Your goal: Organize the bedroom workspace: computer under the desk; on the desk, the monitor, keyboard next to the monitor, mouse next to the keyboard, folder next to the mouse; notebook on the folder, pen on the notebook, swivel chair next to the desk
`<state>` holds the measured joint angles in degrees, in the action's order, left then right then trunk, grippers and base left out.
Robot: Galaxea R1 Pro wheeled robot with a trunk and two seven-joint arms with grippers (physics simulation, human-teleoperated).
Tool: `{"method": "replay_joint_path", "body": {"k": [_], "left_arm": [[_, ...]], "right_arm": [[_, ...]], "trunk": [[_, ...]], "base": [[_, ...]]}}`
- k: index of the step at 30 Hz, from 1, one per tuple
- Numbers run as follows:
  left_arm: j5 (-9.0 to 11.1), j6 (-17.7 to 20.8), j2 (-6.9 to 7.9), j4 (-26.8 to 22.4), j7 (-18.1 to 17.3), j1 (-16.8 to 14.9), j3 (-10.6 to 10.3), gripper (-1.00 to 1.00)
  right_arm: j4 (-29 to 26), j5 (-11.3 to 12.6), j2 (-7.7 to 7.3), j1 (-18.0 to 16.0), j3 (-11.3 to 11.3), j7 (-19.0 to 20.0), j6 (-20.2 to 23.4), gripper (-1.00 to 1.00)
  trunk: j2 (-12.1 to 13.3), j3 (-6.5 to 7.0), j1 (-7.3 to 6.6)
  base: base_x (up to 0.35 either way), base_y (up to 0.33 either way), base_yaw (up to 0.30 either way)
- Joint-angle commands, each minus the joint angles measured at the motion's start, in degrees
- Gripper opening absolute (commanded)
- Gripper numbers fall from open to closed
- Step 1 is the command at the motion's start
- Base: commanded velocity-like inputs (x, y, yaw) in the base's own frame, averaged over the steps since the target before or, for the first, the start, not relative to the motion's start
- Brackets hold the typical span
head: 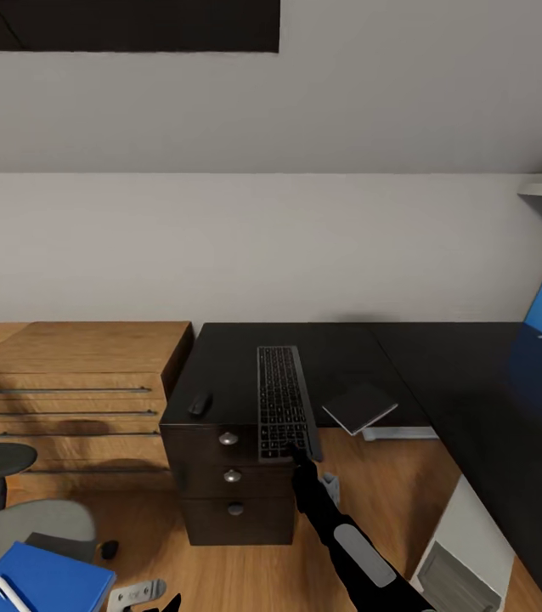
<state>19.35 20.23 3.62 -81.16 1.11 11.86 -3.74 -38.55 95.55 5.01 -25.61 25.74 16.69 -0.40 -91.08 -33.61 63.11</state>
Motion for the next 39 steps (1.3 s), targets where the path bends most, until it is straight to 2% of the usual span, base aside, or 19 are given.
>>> {"method": "replay_joint_path", "body": {"k": [1,14,15,27,35,39], "left_arm": [[0.4,0.2,0.04,-0.1,0.1,0.0,0.0,1.0],[0.5,0.3,-0.02,0.4,0.1,0.0,-0.1,1.0],[0.5,0.3,-0.02,0.4,0.1,0.0,-0.1,1.0],[0.4,0.3,-0.02,0.5,0.1,0.0,-0.1,1.0],[0.4,0.3,-0.02,0.5,0.4,0.0,-0.1,1.0],[0.3,0.3,-0.05,0.5,0.3,0.0,-0.2,1.0]], "right_arm": [[0.1,0.6,-0.03,-0.1,0.2,0.3,0.0,1.0],[0.1,0.5,-0.09,-0.1,0.1,0.1,0.0,1.0],[0.1,0.5,-0.09,-0.1,0.1,0.0,0.0,-1.0],[0.1,0.5,-0.09,-0.1,0.1,0.0,-0.1,-1.0],[-0.1,0.5,-0.24,-0.1,0.1,0.5,-0.1,-1.0],[-0.2,0.5,-0.26,-0.1,0.1,2.2,-0.1,-1.0]], "trunk": [[0.0,-0.04,0.01],[0.0,-0.04,0.01],[0.0,-0.04,0.01],[0.0,-0.04,0.01],[3.2,1.39,-1.74],[4.8,2.11,-2.62]], "base": [[0.154,0.003,0.0],[0.044,0.001,0.0],[0.002,0.0,0.0],[0.0,0.0,0.0],[0.0,0.0,0.0],[0.0,0.0,0.0]]}}
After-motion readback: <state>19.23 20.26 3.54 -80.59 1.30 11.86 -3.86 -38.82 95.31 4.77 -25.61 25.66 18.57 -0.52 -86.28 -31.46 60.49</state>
